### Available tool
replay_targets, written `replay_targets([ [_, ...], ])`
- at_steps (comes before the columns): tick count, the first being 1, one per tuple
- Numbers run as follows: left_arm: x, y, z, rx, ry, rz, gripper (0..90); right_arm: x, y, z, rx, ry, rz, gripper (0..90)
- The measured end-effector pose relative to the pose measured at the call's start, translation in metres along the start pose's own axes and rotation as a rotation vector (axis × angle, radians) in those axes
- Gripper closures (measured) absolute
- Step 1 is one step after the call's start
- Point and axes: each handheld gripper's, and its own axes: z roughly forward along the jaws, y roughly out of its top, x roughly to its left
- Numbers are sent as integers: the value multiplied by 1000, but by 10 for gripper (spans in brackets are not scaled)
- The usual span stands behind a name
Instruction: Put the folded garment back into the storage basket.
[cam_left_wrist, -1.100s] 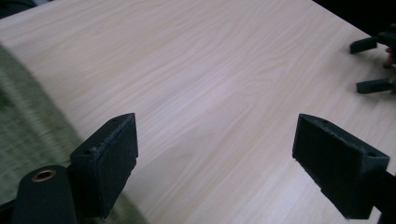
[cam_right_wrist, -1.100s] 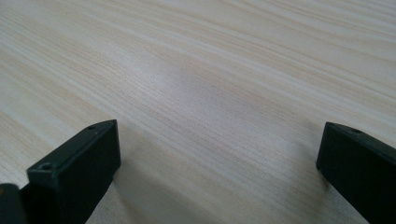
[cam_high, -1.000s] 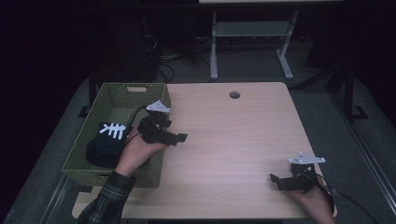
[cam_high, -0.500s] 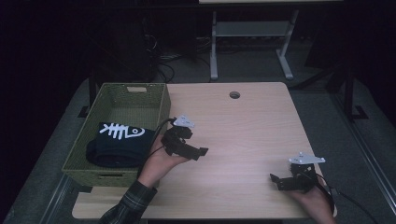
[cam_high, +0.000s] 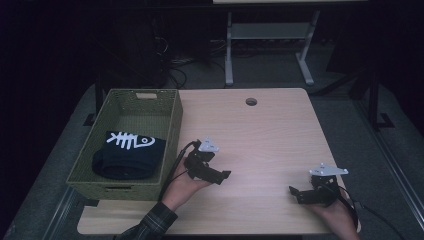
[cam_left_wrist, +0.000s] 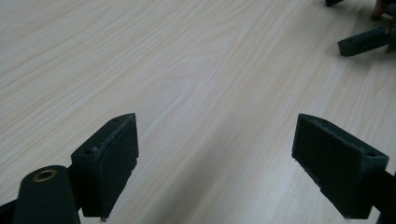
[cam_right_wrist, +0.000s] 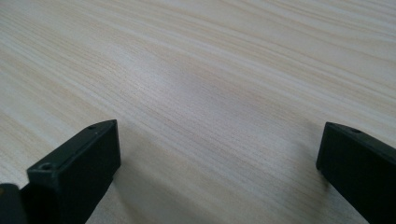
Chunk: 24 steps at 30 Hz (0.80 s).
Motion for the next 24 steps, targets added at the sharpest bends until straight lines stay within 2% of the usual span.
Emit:
replay_targets([
  [12, -3, -26, 20, 31, 4, 15, 143, 0, 0, 0, 0, 0, 0, 0],
  [18, -6, -36, 30, 43, 21, 42, 142, 0, 0, 0, 0, 0, 0, 0],
  [21, -9, -41, 36, 51, 37, 69, 142, 0, 0, 0, 0, 0, -1, 0],
  [24, -11, -46, 42, 57, 33, 87, 135, 0, 0, 0, 0, 0, 0, 0],
])
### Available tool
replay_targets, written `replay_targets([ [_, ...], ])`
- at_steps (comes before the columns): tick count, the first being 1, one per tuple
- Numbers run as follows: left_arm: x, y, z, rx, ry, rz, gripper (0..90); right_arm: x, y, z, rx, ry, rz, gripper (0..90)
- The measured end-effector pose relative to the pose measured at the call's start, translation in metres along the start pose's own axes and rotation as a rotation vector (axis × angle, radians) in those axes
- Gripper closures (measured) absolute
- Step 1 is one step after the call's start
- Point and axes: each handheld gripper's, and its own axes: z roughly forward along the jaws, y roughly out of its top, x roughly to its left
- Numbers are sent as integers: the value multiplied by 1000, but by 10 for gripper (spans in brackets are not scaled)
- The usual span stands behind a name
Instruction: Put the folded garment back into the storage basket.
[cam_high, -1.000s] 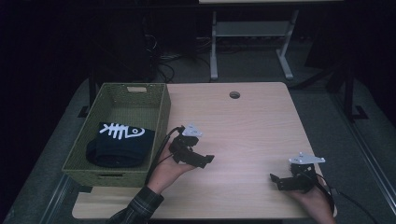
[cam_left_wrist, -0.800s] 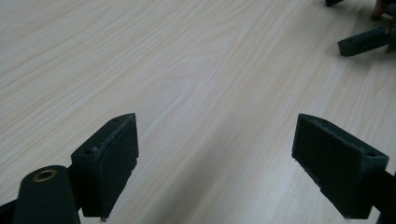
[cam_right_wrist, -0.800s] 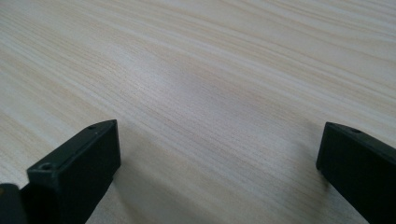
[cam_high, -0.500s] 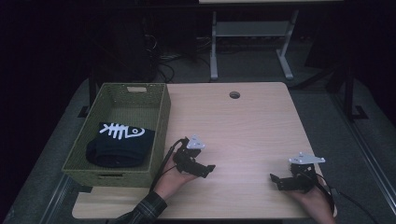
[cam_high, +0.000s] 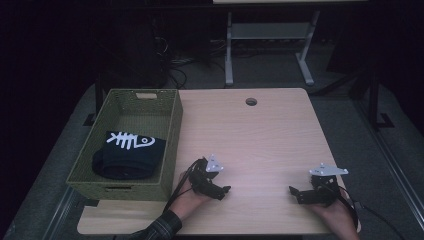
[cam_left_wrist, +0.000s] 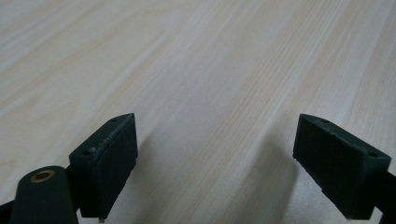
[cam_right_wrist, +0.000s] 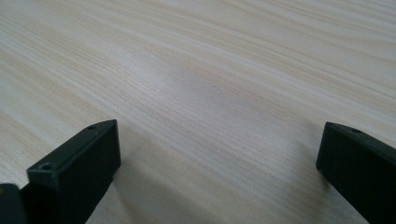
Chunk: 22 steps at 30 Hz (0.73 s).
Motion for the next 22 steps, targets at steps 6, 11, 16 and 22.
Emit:
replay_targets([
  [6, 1, -7, 2, -67, -2, 6, 126, 0, 0, 0, 0, 0, 0, 0],
  [11, 1, -7, 2, -67, -3, 6, 126, 0, 0, 0, 0, 0, 0, 0],
  [16, 1, -7, 2, -67, -3, 6, 127, 0, 0, 0, 0, 1, -1, 0],
  [22, 1, -7, 2, -66, -3, 6, 126, 1, 0, 0, 0, 7, -6, 0],
])
